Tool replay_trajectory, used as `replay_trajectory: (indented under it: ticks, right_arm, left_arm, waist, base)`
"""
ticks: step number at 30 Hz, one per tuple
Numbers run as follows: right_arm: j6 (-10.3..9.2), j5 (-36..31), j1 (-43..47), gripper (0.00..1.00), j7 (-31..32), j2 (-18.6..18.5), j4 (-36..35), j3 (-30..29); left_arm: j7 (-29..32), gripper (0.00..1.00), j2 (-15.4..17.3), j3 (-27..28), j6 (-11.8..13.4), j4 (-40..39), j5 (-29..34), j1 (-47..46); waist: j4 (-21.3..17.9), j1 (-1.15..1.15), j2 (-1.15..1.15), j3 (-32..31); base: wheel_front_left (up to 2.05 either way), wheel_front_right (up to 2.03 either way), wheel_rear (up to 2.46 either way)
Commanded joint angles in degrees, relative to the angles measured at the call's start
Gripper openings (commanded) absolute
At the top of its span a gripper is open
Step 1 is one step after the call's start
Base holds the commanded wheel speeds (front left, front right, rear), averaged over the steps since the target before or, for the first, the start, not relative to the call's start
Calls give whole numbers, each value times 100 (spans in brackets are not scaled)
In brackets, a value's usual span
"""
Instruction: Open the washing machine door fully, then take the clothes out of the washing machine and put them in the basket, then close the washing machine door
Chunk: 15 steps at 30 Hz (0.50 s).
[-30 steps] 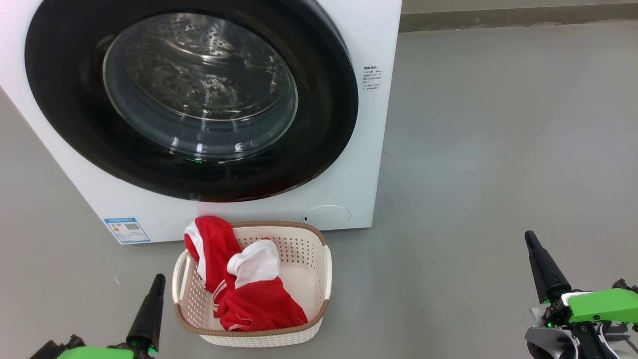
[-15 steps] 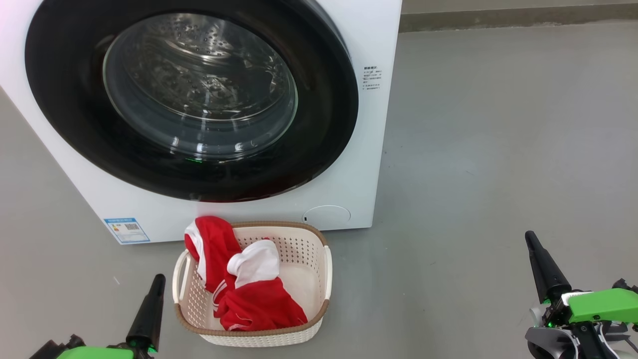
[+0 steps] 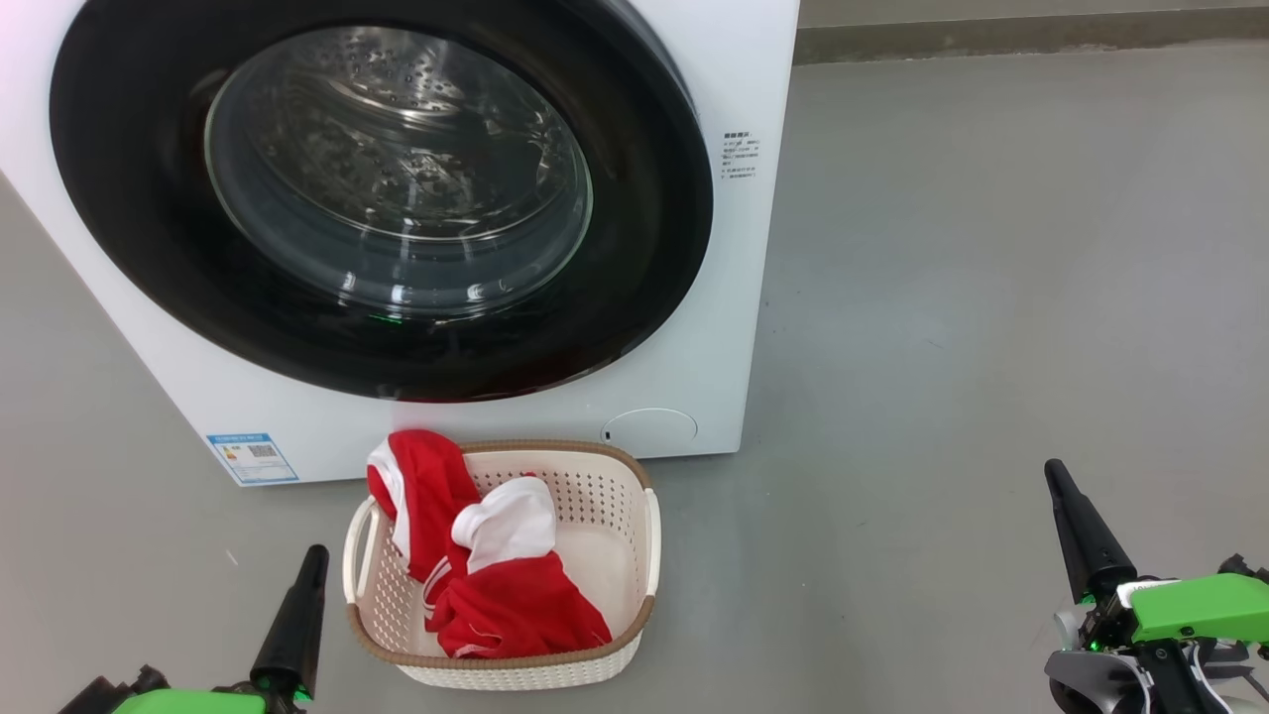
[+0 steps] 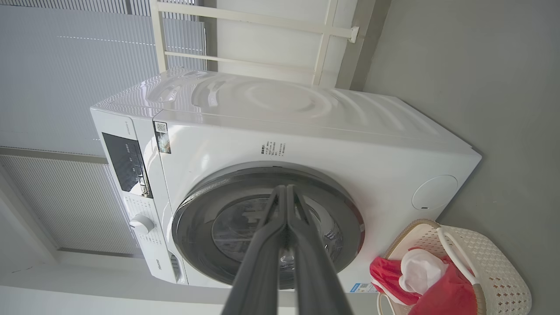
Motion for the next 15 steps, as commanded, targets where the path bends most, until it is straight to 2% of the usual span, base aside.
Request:
replay_trajectory:
  ticks: [1,15]
  right_arm:
    - [2,-24,-242,0,41,-34,-140,84]
    - [2,-33,-242,0,50,-27,-140,74]
  left_arm:
    - [30,0,59,208,-42,-115,-28,-234]
    - [33,0,56,212,-42,-115,-24,-234]
  waist:
    - [0,0,0,0]
    - [0,0,0,0]
  base:
    - [0,0,0]
    - [0,0,0]
